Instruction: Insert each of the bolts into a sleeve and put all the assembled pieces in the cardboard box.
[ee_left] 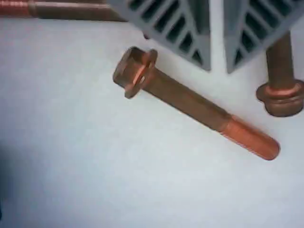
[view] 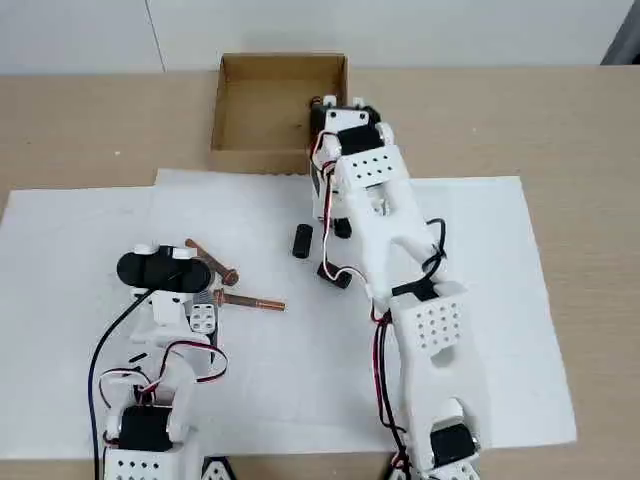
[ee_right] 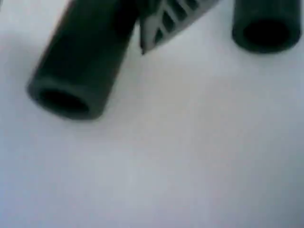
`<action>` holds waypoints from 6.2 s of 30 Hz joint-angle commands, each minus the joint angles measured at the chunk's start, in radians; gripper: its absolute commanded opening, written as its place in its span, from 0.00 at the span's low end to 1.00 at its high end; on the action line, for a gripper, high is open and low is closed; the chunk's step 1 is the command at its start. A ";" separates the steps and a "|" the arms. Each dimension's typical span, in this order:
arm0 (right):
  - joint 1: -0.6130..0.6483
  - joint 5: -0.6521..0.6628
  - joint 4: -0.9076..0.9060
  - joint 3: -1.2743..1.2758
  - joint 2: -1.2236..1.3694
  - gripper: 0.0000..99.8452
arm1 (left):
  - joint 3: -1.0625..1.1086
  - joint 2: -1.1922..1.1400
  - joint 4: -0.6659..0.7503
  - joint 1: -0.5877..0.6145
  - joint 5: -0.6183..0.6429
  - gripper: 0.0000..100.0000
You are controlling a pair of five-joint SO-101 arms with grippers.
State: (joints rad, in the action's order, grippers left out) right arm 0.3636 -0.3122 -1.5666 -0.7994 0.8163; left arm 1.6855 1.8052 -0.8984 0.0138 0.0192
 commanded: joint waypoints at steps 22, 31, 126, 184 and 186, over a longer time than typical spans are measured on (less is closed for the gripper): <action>-0.001 -0.054 -0.139 -0.120 -0.110 0.00 | -0.005 0.008 0.026 -0.002 0.002 0.01; -0.001 -0.055 -0.154 -0.117 -0.381 0.00 | -0.005 0.008 0.026 0.002 0.003 0.01; -0.300 -0.095 0.409 1.791 -1.747 0.00 | -1.612 -1.953 -0.655 0.130 -0.176 0.12; -0.266 0.166 0.343 1.791 -2.241 0.00 | -1.616 -1.481 -0.836 0.144 -0.031 0.00; -0.266 0.181 0.343 1.820 -2.301 0.00 | -1.615 -1.419 -0.832 0.144 -0.032 0.00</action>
State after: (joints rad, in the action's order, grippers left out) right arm 0.0905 -0.1619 -1.2213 1.0096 -1.4070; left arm 0.0744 0.2677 -1.7162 0.1611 -0.0222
